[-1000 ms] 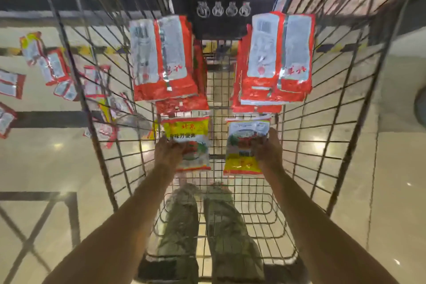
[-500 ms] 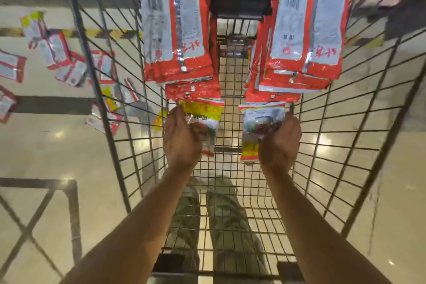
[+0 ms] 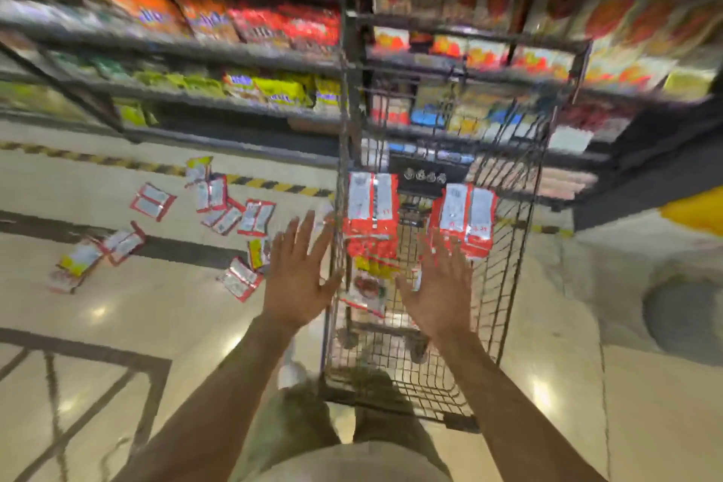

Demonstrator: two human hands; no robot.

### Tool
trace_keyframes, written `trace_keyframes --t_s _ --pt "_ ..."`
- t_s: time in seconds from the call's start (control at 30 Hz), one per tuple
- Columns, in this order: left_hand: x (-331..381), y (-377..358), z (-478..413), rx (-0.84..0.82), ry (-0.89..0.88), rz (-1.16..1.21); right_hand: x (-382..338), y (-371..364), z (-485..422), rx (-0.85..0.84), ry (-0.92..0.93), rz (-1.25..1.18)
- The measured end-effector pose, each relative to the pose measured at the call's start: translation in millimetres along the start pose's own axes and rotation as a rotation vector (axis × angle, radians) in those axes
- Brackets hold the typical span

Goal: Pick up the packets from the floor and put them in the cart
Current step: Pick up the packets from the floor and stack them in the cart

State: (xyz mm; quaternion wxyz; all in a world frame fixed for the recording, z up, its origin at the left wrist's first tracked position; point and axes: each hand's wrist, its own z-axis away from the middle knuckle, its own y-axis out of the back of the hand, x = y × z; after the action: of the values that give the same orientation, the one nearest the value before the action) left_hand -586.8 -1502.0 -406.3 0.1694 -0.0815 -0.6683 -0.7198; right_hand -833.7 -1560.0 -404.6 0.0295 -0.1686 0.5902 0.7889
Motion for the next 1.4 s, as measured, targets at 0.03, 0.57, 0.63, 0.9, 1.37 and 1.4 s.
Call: trace_keyframes --t_s 0.03,0.57,0.63,0.9,1.37,1.4 --pt "-11 19 6 0.019 0.029 -0.028 -18 11 2 0.008 0.028 -0.015" --pt "-292 205 150 0.102 0.164 -0.208 -345 -11 68 0.178 0.280 0.148" --pt "-319 217 166 0.088 0.153 -0.236 -371 -23 80 0.150 0.266 0.153" --pt "-377 219 173 0.014 0.066 -0.258 -416 -53 100 0.135 0.206 0.160" --pt "-381 164 70 -0.170 -0.105 -0.295 -371 -109 36 0.038 0.015 0.091" --pt "-382 159 61 -0.181 -0.121 -0.299 -367 -114 30 0.016 0.014 0.085"
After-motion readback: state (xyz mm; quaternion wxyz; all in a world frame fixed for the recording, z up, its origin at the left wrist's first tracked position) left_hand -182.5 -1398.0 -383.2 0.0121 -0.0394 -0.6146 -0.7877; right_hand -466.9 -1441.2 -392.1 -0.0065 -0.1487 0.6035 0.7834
